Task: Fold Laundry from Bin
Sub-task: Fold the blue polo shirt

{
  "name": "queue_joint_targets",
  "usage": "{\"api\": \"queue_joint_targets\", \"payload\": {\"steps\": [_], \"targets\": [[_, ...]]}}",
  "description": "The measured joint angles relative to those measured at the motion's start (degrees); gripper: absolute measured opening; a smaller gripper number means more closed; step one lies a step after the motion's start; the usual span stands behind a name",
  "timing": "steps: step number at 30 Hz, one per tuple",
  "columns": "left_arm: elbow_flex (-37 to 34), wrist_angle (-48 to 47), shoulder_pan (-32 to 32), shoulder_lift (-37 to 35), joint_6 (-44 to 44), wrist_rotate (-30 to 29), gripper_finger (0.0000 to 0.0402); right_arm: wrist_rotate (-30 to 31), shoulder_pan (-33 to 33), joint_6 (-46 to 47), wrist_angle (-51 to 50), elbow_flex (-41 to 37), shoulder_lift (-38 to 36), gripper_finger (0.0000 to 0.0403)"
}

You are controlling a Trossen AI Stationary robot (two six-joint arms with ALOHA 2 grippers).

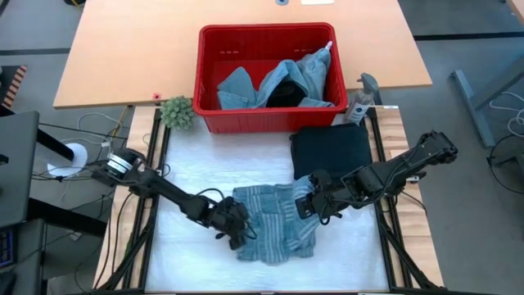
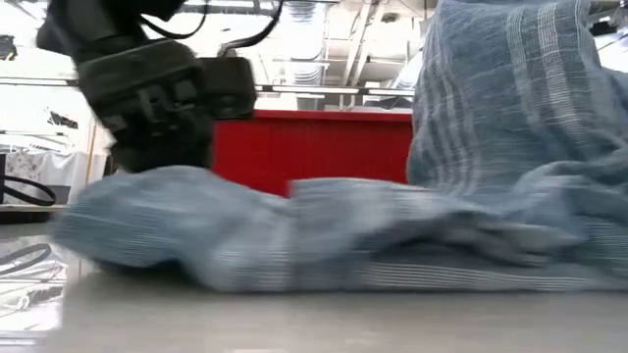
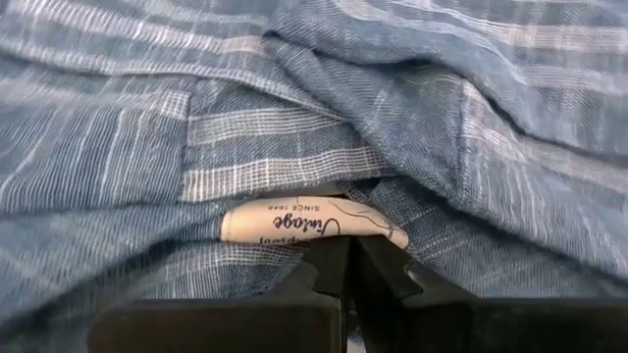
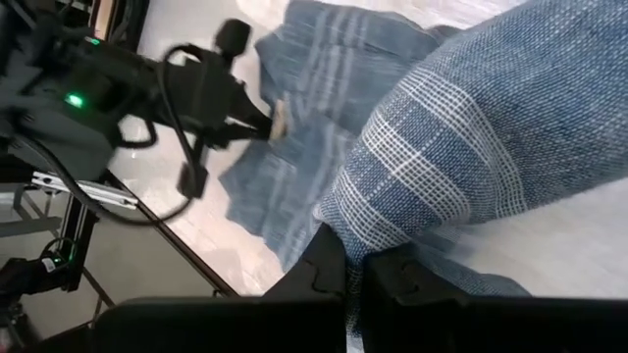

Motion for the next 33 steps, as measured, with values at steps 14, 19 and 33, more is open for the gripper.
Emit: {"api": "queue_joint_targets", "payload": {"steps": [14, 19, 33], "targets": [[16.7, -9.3, 4.9, 8.1, 9.4, 7.6, 0.0, 2.3, 0.0, 0.0, 1.3, 0.0, 0.0, 0.0027], [23.1, -22.2, 5.9, 3.6, 8.7, 12.4, 0.0, 1.3, -0.1, -1.1, 2.9, 0.0, 2.6, 0.0027], [29.4, -43.3, 5.6, -11.0, 7.5, 10.1, 0.0, -8.3, -1.9, -7.5, 18.9, 0.0, 13.5, 0.0027]]}}
